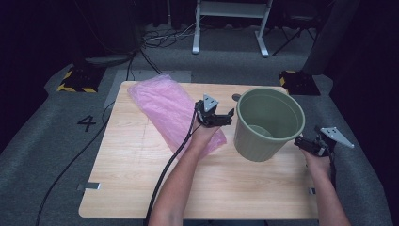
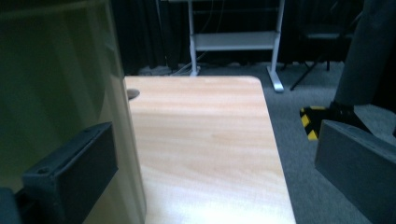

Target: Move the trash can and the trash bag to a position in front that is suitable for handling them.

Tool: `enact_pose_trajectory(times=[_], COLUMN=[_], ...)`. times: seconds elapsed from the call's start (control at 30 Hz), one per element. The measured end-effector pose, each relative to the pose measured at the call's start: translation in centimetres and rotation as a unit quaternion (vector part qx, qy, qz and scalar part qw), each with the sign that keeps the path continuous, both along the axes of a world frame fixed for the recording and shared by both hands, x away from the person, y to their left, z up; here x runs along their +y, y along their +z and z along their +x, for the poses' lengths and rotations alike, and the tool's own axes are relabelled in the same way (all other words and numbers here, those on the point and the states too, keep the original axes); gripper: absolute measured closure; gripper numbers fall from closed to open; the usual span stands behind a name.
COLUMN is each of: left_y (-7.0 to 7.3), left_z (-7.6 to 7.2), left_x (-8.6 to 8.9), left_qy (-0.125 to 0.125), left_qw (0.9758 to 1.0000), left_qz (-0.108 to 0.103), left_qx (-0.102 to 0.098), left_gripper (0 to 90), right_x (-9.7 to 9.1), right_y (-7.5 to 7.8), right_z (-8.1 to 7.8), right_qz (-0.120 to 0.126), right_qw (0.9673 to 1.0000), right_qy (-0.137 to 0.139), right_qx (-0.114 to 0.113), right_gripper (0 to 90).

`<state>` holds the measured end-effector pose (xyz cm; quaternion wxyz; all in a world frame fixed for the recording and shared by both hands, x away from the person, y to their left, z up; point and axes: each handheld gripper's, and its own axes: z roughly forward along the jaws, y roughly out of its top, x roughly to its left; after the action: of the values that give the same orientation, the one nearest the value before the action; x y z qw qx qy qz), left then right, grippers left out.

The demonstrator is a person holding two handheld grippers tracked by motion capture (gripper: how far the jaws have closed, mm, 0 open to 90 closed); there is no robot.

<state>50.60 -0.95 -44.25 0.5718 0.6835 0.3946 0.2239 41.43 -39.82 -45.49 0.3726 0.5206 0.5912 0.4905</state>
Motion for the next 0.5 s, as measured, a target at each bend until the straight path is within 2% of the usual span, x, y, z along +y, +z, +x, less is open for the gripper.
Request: enact_pose_trajectory(times=[0.13, 0.27, 0.3, 0.33, 0.37, 0.5], left_y=[0.2, 0.0, -0.1, -0.1, -0.2, -0.1], left_z=[0.7, 1.2, 1.3, 1.4, 1.6, 1.8], left_x=[-0.7, -1.5, -1.7, -1.8, -1.7, -1.6], left_qy=[0.0, -0.006, -0.003, 0.0, -0.004, -0.015], left_qw=[0.9999, 0.9998, 0.9999, 0.9999, 0.9996, 0.9996], left_qz=[0.007, -0.005, -0.005, -0.007, -0.02, -0.014], left_qx=[0.01, 0.016, 0.014, 0.015, 0.021, 0.02], left_gripper=[0.0, 0.0, 0.1, 0.1, 0.0, 0.0], right_x=[-0.3, -0.5, -0.4, -0.4, -0.3, -0.4], right_y=[0.1, 0.4, 0.6, 0.6, 0.6, 0.5], right_z=[0.6, 1.1, 1.7, 1.7, 2.0, 2.3], right_qz=[-0.007, -0.004, -0.008, -0.008, -0.014, -0.032], right_qw=[0.9999, 0.9999, 0.9995, 0.9995, 0.9995, 0.9987], right_qy=[0.007, 0.013, 0.031, 0.031, 0.028, 0.039], right_qx=[0.009, 0.003, 0.0, 0.0, -0.008, -0.001], right_gripper=[0.0, 0.0, 0.1, 0.1, 0.2, 0.0])
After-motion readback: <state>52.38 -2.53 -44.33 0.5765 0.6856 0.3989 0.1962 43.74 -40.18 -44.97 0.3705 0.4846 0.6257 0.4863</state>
